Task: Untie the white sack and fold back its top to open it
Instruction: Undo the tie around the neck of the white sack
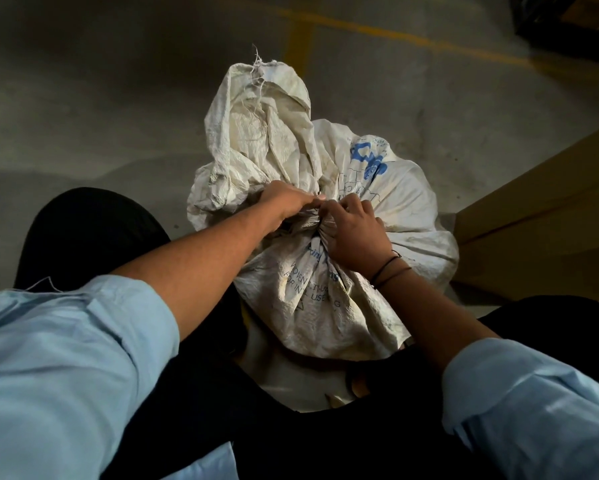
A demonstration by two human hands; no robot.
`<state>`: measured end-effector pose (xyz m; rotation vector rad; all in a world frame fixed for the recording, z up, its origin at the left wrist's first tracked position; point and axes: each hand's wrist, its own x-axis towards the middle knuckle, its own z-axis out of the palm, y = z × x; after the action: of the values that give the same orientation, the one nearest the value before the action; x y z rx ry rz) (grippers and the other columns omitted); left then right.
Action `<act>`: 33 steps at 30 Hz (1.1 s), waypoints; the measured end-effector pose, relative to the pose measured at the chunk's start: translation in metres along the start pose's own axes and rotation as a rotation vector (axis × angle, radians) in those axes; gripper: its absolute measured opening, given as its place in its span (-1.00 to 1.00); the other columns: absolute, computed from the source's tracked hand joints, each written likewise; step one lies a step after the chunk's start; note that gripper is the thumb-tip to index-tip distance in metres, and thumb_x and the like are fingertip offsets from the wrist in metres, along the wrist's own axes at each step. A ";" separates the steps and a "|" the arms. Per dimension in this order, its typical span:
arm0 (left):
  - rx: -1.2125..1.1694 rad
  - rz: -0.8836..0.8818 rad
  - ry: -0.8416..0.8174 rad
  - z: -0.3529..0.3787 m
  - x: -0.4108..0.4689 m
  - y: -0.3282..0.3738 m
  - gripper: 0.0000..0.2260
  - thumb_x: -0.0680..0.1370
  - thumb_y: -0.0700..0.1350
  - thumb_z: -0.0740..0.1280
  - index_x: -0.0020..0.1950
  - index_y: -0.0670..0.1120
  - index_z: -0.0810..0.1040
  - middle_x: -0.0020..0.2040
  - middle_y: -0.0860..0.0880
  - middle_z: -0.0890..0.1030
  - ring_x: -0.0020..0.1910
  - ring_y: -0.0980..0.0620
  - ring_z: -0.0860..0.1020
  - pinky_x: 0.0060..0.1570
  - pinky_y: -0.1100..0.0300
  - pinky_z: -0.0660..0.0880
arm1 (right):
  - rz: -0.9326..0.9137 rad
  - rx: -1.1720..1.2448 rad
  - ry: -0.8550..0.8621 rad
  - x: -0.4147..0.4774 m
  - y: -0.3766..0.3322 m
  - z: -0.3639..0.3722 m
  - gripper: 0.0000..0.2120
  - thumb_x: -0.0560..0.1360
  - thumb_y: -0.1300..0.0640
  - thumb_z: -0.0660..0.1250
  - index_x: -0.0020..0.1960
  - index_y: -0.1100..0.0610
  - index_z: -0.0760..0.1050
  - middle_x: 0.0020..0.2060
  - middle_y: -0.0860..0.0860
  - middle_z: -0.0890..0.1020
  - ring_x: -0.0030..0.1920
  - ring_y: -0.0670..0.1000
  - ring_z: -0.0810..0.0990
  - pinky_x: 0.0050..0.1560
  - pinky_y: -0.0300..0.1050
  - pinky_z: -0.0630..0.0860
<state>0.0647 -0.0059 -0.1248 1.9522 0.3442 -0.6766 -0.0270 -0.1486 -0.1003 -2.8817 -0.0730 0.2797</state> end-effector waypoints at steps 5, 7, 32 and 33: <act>0.031 -0.040 -0.105 -0.011 -0.001 0.004 -0.53 0.39 0.09 0.51 0.22 -0.09 0.64 0.27 -0.08 0.60 0.14 -0.05 0.52 0.03 0.10 0.39 | 0.023 0.075 -0.012 0.002 0.001 -0.002 -0.51 0.38 0.20 0.32 0.30 -0.06 0.46 0.18 0.08 0.41 0.22 0.18 0.39 0.13 0.25 0.52; 0.095 0.013 -0.194 -0.017 -0.005 0.007 -0.64 0.41 -0.02 0.48 0.19 -0.06 0.67 0.23 -0.07 0.61 0.15 -0.05 0.51 0.06 0.08 0.39 | 0.022 0.086 -0.004 0.001 0.002 -0.002 -0.49 0.38 0.22 0.32 0.31 -0.05 0.46 0.17 0.08 0.42 0.20 0.17 0.39 0.12 0.24 0.52; 1.204 0.858 0.227 0.013 -0.034 0.055 -0.87 0.49 -0.08 0.42 0.00 0.07 0.72 -0.07 0.03 0.68 -0.05 -0.07 0.65 -0.23 0.16 0.40 | -0.138 0.025 0.241 -0.033 0.023 0.037 -0.49 0.44 0.20 0.18 0.39 0.09 0.43 0.35 0.22 0.39 0.34 0.29 0.35 0.33 0.28 0.38; 1.172 0.886 0.112 0.013 -0.033 0.056 -0.86 0.47 -0.08 0.44 -0.02 0.12 0.72 -0.09 0.07 0.68 -0.06 -0.02 0.65 -0.21 0.17 0.43 | -0.136 0.036 0.244 -0.033 0.024 0.037 -0.49 0.43 0.21 0.21 0.38 0.10 0.44 0.34 0.23 0.40 0.34 0.30 0.36 0.33 0.29 0.39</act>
<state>0.0631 -0.0415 -0.0691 2.8618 -1.0534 -0.1223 -0.0660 -0.1651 -0.1354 -2.8341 -0.2156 -0.0951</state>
